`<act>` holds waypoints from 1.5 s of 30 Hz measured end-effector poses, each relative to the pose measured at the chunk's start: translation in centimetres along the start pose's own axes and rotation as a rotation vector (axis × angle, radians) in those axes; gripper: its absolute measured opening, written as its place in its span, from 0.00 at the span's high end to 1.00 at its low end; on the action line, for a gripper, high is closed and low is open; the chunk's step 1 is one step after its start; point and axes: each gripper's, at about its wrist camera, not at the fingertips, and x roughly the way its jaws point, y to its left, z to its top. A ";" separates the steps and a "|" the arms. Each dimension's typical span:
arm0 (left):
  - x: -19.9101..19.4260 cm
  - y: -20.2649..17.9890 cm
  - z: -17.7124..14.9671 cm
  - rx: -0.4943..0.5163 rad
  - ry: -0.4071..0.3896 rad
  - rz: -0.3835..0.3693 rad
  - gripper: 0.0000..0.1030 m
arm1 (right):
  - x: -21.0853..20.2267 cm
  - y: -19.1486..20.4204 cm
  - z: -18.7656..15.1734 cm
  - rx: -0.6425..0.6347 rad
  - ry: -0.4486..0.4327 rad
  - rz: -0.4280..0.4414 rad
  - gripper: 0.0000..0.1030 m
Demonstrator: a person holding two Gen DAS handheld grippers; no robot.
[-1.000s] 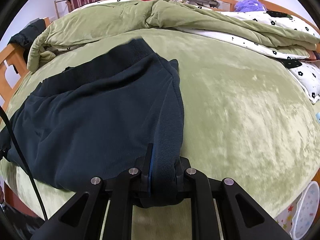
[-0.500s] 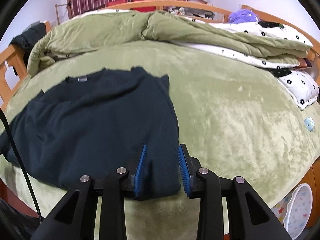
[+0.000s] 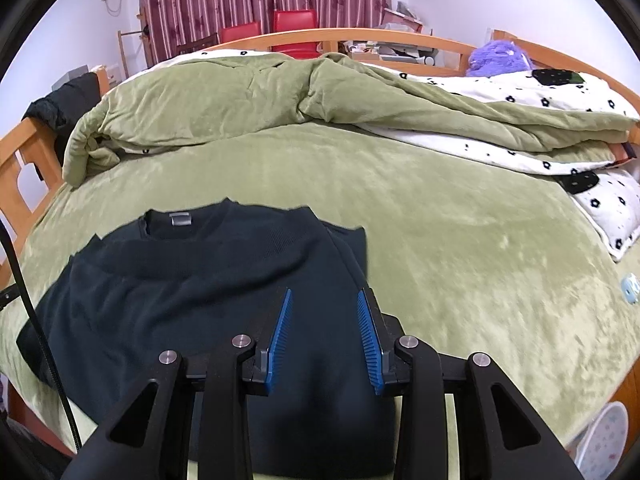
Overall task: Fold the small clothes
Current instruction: 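Close both tools on the ribbed hem lying below the collar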
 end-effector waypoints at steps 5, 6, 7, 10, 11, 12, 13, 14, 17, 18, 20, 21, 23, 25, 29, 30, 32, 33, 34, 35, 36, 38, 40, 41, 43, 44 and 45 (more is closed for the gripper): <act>3.9 -1.0 2.1 0.002 0.029 -0.026 0.47 | 3.4 1.2 2.1 -0.016 0.009 0.001 0.60; 4.5 -1.0 2.4 0.001 0.033 -0.029 0.47 | 4.2 1.3 2.5 -0.018 0.010 0.001 0.60; 5.1 -1.1 2.6 0.000 0.039 -0.034 0.47 | 4.9 1.3 2.7 -0.016 0.013 0.002 0.58; 7.2 -1.2 3.3 -0.013 0.058 -0.053 0.47 | 7.1 1.4 3.5 -0.007 0.031 0.002 0.55; 8.0 -1.3 3.6 -0.013 0.065 -0.055 0.47 | 8.2 1.4 3.8 -0.005 0.044 0.000 0.53; 8.6 -1.3 3.7 -0.012 0.070 -0.054 0.47 | 8.9 1.4 4.0 -0.006 0.052 -0.001 0.53; 9.1 -1.4 3.9 -0.010 0.074 -0.053 0.47 | 9.6 1.5 4.1 -0.007 0.062 -0.004 0.52; 9.9 -1.5 4.2 -0.006 0.080 -0.048 0.47 | 10.6 1.4 4.3 -0.009 0.072 -0.010 0.52; 11.7 -1.5 4.7 0.007 0.098 -0.045 0.47 | 12.7 1.6 4.6 -0.012 0.099 -0.020 0.50; 12.3 -1.4 4.8 0.009 0.102 -0.043 0.47 | 13.3 1.7 4.6 -0.015 0.108 -0.021 0.50; 13.5 -0.9 5.0 -0.002 0.115 -0.043 0.47 | 14.6 1.7 4.6 -0.025 0.128 -0.032 0.50; 14.0 -0.7 5.1 -0.006 0.125 -0.040 0.48 | 15.1 1.8 4.6 -0.026 0.135 -0.038 0.50; 15.1 -0.1 4.9 -0.016 0.144 -0.034 0.48 | 16.2 1.7 4.6 -0.022 0.151 -0.045 0.49; 15.7 0.3 4.7 -0.020 0.159 -0.036 0.48 | 16.8 1.6 4.5 -0.016 0.153 -0.053 0.46; 16.2 0.2 4.3 -0.008 0.155 -0.051 0.49 | 18.1 1.4 4.1 -0.010 0.163 -0.057 0.45; 16.3 0.1 4.3 -0.002 0.153 -0.052 0.51 | 18.2 1.5 4.1 -0.016 0.162 -0.058 0.45; 16.3 -0.1 4.2 0.013 0.146 -0.051 0.54 | 18.2 1.6 4.0 -0.025 0.158 -0.056 0.49; 16.4 -0.2 4.2 0.019 0.144 -0.049 0.59 | 18.2 1.7 4.0 -0.027 0.155 -0.048 0.52; 16.4 -0.3 4.2 0.024 0.138 -0.048 0.63 | 18.1 1.9 4.0 -0.034 0.152 -0.030 0.63; 16.3 -0.4 4.2 0.029 0.130 -0.051 0.73 | 18.1 2.1 4.0 -0.041 0.151 -0.030 0.68; 16.3 -0.5 4.2 0.035 0.127 -0.045 0.80 | 18.1 2.4 4.0 -0.065 0.139 -0.054 0.72; 16.0 -0.5 4.3 0.040 0.086 -0.028 0.88 | 17.6 2.9 4.1 -0.086 0.103 -0.057 0.82; 15.1 0.0 4.5 0.028 0.036 -0.052 0.90 | 16.6 3.0 4.4 -0.089 0.056 -0.038 0.85; 14.5 0.3 4.7 0.013 0.006 -0.057 0.90 | 15.6 3.0 4.8 -0.082 0.002 -0.031 0.85; 14.0 0.9 5.0 -0.011 -0.019 -0.056 0.90 | 14.7 2.8 5.3 -0.049 -0.050 -0.013 0.85; 14.0 1.1 5.1 -0.017 -0.018 -0.051 0.90 | 14.6 2.6 5.6 -0.028 -0.063 -0.005 0.85; 14.3 1.3 5.1 -0.019 -0.014 -0.041 0.90 | 14.9 2.5 5.7 -0.011 -0.058 -0.004 0.85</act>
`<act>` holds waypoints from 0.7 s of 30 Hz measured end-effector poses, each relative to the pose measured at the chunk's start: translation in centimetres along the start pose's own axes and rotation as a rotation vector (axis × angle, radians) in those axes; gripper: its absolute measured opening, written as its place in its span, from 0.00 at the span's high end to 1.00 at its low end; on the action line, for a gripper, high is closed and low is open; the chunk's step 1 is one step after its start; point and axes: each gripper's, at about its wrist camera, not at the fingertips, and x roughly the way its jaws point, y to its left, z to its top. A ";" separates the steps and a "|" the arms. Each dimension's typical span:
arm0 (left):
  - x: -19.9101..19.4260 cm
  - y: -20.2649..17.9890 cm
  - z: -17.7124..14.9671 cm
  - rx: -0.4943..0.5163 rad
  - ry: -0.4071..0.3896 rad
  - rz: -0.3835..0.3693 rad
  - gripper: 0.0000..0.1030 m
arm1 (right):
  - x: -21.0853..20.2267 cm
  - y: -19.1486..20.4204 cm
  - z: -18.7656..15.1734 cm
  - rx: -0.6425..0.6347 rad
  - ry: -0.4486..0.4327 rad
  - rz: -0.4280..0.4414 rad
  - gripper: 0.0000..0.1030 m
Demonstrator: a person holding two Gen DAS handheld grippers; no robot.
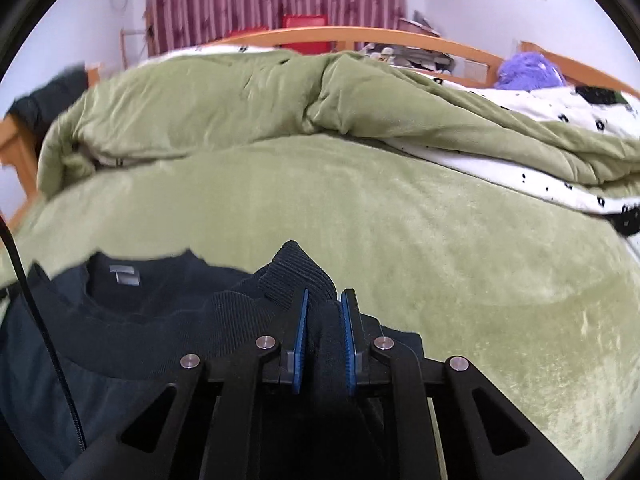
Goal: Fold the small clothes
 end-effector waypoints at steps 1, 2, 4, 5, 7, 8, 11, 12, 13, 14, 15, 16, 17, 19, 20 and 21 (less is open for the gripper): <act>0.2 0.1 -0.1 -0.001 0.006 0.003 0.90 | 0.4 0.0 -0.1 -0.001 0.012 -0.009 0.85; 0.7 0.1 -0.2 -0.003 0.025 0.002 0.90 | 1.4 0.3 -0.4 -0.013 0.040 -0.029 0.85; 1.2 0.1 -0.4 -0.007 0.038 0.006 0.90 | 2.9 0.4 -1.1 -0.025 0.084 -0.055 0.85; 1.3 0.0 -0.6 -0.002 0.042 0.010 0.90 | 3.6 0.4 -1.4 -0.025 0.108 -0.066 0.85; 1.4 -0.2 -0.6 0.005 0.045 0.018 0.90 | 4.3 0.0 -1.7 -0.009 0.139 -0.068 0.84; 1.4 -0.2 -0.7 0.007 0.046 0.020 0.89 | 4.4 -0.1 -1.6 0.001 0.139 -0.061 0.84; 1.5 -0.3 -0.8 0.007 0.056 0.026 0.84 | 4.5 0.0 -1.9 -0.012 0.148 -0.079 0.81; 1.4 -0.2 -0.8 0.003 0.056 0.025 0.84 | 4.6 0.1 -1.9 -0.020 0.153 -0.090 0.80; 1.3 -0.2 -0.8 -0.002 0.056 0.019 0.84 | 4.6 0.2 -1.9 -0.026 0.157 -0.100 0.79; 1.2 -0.2 -0.8 -0.007 0.059 0.018 0.82 | 4.5 0.3 -1.9 -0.030 0.159 -0.104 0.78; 1.1 -0.2 -0.8 -0.008 0.059 0.020 0.78 | 4.3 0.4 -1.8 -0.031 0.160 -0.104 0.75; 1.0 -0.2 -0.8 -0.007 0.060 0.024 0.76 | 4.2 0.4 -1.8 -0.031 0.161 -0.108 0.71; 0.8 -0.3 -0.9 -0.005 0.061 0.028 0.71 | 3.9 0.5 -1.7 -0.032 0.161 -0.115 0.68; 0.6 -0.4 -1.0 0.001 0.064 0.028 0.60 | 3.5 0.5 -1.5 -0.030 0.158 -0.118 0.66; 0.5 -0.5 -1.0 0.005 0.065 0.033 0.54 | 3.2 0.7 -1.5 -0.033 0.150 -0.122 0.66; 0.3 -0.6 -1.1 0.011 0.061 0.039 0.52 | 2.9 0.8 -1.4 -0.038 0.141 -0.127 0.66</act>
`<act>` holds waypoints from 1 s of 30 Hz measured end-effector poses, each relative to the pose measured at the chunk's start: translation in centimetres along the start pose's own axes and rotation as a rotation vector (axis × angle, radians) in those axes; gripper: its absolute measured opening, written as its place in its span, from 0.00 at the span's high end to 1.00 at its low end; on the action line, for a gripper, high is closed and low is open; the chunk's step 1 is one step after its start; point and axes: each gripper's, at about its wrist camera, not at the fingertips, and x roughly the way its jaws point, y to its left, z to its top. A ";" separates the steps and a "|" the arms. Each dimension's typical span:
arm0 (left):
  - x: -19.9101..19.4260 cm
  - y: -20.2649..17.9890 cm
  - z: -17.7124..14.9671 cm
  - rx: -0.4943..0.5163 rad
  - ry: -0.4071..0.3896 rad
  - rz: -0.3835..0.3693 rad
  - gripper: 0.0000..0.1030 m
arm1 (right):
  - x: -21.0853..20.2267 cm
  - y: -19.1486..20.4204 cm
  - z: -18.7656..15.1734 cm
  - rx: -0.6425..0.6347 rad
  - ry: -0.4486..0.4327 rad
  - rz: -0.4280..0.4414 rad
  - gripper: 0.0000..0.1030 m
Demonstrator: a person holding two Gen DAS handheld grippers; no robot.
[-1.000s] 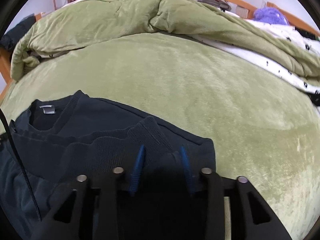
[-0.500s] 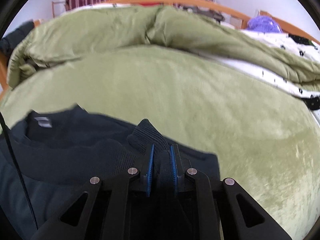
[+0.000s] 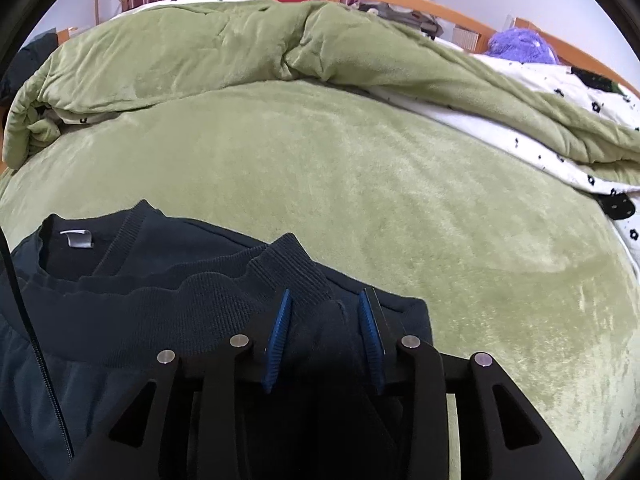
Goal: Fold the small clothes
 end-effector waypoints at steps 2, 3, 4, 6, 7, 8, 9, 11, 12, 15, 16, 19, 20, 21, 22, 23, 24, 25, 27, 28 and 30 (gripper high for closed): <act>-0.4 -0.1 -0.1 0.015 -0.008 0.010 0.50 | -0.6 0.3 0.0 -0.017 -0.016 -0.012 0.66; -0.5 -0.1 -0.1 0.017 -0.009 0.015 0.49 | -0.9 0.4 0.0 -0.026 -0.015 -0.011 0.66; -0.6 0.0 -0.2 0.016 -0.009 0.018 0.49 | -1.1 0.5 0.0 -0.032 -0.012 -0.010 0.66; -0.8 0.2 -0.3 0.009 -0.005 0.021 0.49 | -1.7 0.6 0.0 -0.038 -0.019 -0.007 0.66; -1.0 0.3 -0.4 0.005 -0.005 0.021 0.49 | -2.0 0.7 -0.1 -0.039 -0.025 -0.011 0.66; -1.1 0.4 -0.5 0.000 -0.007 0.025 0.49 | -2.3 0.8 -0.2 -0.042 -0.034 -0.019 0.66; -1.3 0.5 -0.5 -0.004 -0.010 0.034 0.48 | -2.5 0.8 -0.2 -0.043 -0.039 -0.019 0.66; -1.7 0.6 -0.6 -0.004 -0.015 0.038 0.48 | -2.8 0.6 -0.3 -0.035 -0.047 -0.014 0.66; -1.8 0.6 -0.7 0.000 -0.016 0.030 0.48 | -3.0 0.4 -0.5 -0.025 -0.050 -0.017 0.66; -2.5 0.5 -0.8 -0.006 -0.028 0.031 0.48 | -3.4 0.0 -0.5 -0.001 -0.038 0.000 0.66; -2.7 0.4 -0.9 -0.010 -0.033 0.028 0.48 | -3.6 -0.1 -0.5 0.012 -0.034 0.012 0.66; -3.4 0.2 -1.1 -0.013 -0.047 0.027 0.48 | -4.3 -0.2 -0.5 0.041 -0.030 0.047 0.66; -3.7 0.1 -1.1 -0.012 -0.052 0.024 0.48 | -4.6 -0.2 -0.5 0.048 -0.031 0.061 0.66; -4.1 0.0 -1.2 -0.006 -0.054 0.018 0.48 | -5.0 -0.1 -0.5 0.055 -0.032 0.074 0.66; -4.3 -0.2 -1.2 -0.003 -0.055 0.016 0.48 | -5.5 0.1 -0.6 0.063 -0.034 0.089 0.66; -4.7 -0.4 -1.3 0.002 -0.061 0.015 0.48 | -5.9 0.2 -0.7 0.069 -0.034 0.101 0.66; -5.0 -0.5 -1.5 0.005 -0.067 0.016 0.48 | -6.3 0.5 -0.8 0.075 -0.035 0.115 0.66; -5.4 -0.7 -1.6 0.008 -0.073 0.017 0.48 | -6.6 0.7 -0.8 0.077 -0.037 0.124 0.66; -6.0 -1.1 -1.9 0.007 -0.088 0.020 0.48 | -7.6 1.4 -1.0 0.075 -0.047 0.141 0.66; -6.3 -1.2 -2.0 0.003 -0.092 0.018 0.48 | -8.0 1.7 -1.2 0.068 -0.052 0.148 0.66; -6.8 -1.5 -2.2 -0.010 -0.094 0.001 0.48 | -8.9 2.4 -1.4 0.045 -0.060 0.161 0.66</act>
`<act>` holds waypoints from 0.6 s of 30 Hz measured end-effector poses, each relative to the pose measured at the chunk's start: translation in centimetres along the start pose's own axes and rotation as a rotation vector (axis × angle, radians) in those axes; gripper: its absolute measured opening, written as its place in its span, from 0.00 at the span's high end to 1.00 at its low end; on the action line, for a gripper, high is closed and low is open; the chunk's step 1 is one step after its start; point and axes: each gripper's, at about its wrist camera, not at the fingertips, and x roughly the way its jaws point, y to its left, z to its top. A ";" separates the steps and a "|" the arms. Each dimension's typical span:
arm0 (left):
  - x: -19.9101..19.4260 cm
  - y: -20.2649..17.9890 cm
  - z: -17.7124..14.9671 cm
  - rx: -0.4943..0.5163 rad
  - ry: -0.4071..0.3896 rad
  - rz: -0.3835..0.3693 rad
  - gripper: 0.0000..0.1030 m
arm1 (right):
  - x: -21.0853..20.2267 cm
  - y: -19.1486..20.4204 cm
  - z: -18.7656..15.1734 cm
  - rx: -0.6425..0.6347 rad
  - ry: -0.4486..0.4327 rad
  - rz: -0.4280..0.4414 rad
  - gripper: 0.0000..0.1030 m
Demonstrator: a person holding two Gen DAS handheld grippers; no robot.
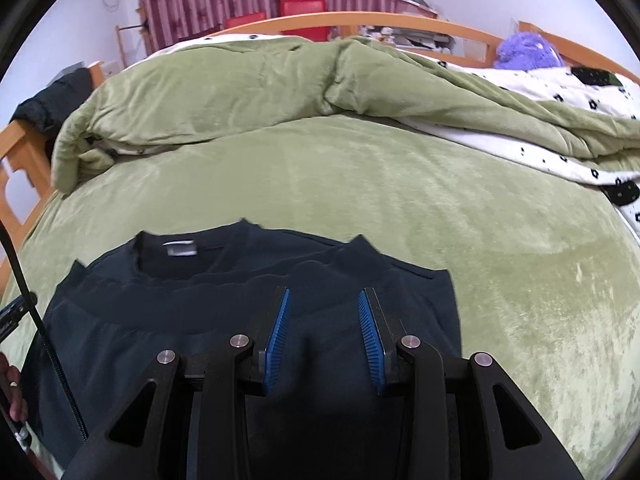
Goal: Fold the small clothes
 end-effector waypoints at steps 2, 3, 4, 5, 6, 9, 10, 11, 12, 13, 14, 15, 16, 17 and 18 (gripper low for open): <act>-0.3 -0.3 -0.2 -0.015 0.003 -0.016 0.48 | -0.5 0.6 -0.3 -0.019 0.003 0.011 0.65; -0.5 -0.5 -0.2 -0.021 0.002 -0.017 0.48 | -0.6 0.8 -0.5 -0.021 0.010 0.015 0.65; -0.7 -0.7 -0.3 -0.023 -0.002 -0.016 0.48 | -0.7 0.8 -0.5 -0.019 0.018 0.020 0.65; -0.9 -1.0 -0.3 -0.019 -0.005 -0.020 0.48 | -0.9 0.8 -0.6 -0.015 0.024 0.025 0.65; -1.0 -1.2 -0.4 -0.013 -0.007 -0.027 0.48 | -1.1 0.8 -0.7 -0.008 0.029 0.031 0.65; -1.4 -1.9 -0.5 0.011 0.005 -0.035 0.48 | -2.1 0.6 -0.5 0.024 0.031 0.052 0.65; -1.5 -2.1 -0.6 0.013 0.008 -0.033 0.48 | -2.5 0.6 -0.4 0.030 0.028 0.060 0.65; -1.8 -2.2 -0.6 0.007 0.008 -0.029 0.48 | -2.9 0.7 -0.3 0.033 0.021 0.063 0.65; -2.0 -2.2 -0.7 0.001 0.006 -0.030 0.48 | -3.5 0.9 -0.2 0.030 0.010 0.061 0.65; -2.3 -2.3 -0.7 -0.008 0.005 -0.033 0.48 | -3.9 1.0 -0.2 0.021 0.001 0.058 0.65; -2.5 -2.3 -0.7 -0.014 0.005 -0.033 0.48 | -4.1 1.1 -0.1 0.013 -0.002 0.055 0.65; -2.7 -2.3 -0.8 -0.018 0.008 -0.033 0.48 | -4.5 1.3 -0.2 -0.002 -0.006 0.049 0.65; -2.9 -2.3 -1.0 -0.017 0.013 -0.034 0.48 | -4.8 1.3 -0.3 -0.011 -0.010 0.047 0.65; -3.0 -2.3 -1.1 -0.014 0.015 -0.034 0.48 | -5.1 1.3 -0.4 -0.019 -0.014 0.045 0.65; -3.2 -2.3 -1.3 -0.010 0.016 -0.035 0.48 | -5.5 1.3 -0.5 -0.024 -0.012 0.041 0.65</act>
